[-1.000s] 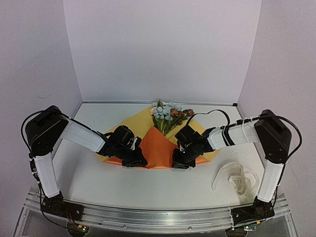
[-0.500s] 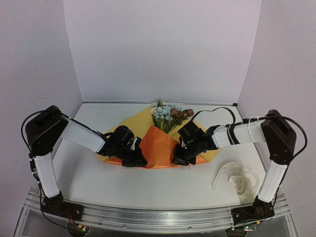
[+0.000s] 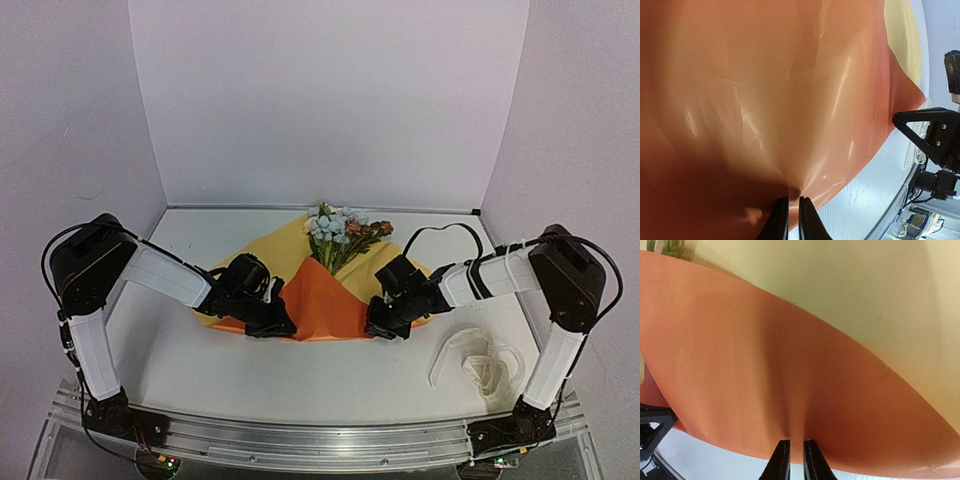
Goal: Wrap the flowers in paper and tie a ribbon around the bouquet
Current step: Press the fold line of the 1/4-folded wrapping paper.
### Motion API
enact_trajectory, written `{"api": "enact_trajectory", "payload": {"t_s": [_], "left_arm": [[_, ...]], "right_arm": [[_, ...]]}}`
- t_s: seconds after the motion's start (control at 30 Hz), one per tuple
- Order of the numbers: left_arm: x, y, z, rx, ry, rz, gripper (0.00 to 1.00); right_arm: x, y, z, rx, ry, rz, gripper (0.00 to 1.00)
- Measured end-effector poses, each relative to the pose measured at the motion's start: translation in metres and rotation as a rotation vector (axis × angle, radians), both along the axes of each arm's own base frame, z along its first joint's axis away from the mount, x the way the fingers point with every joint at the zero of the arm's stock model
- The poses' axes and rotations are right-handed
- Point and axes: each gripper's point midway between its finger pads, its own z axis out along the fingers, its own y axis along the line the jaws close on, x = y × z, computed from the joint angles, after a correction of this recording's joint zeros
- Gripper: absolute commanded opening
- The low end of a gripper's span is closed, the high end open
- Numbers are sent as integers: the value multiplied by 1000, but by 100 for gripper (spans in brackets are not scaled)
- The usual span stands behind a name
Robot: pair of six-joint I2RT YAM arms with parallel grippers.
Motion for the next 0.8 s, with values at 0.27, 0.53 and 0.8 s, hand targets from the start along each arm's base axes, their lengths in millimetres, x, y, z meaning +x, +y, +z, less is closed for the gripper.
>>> {"api": "enact_trajectory", "payload": {"t_s": [0.27,0.53,0.8], "left_arm": [[-1,17,0,12,1,31,11],[-9,53,-3,37,5,104,8],[-11,104,-5,57,35,287,8]], "right_arm": [[-3,-22,-1,-9,-55,-77,12],[-2,-27,-1,6,-66,-127,12],[-1,-26,-1,19,-63,-146,12]]}}
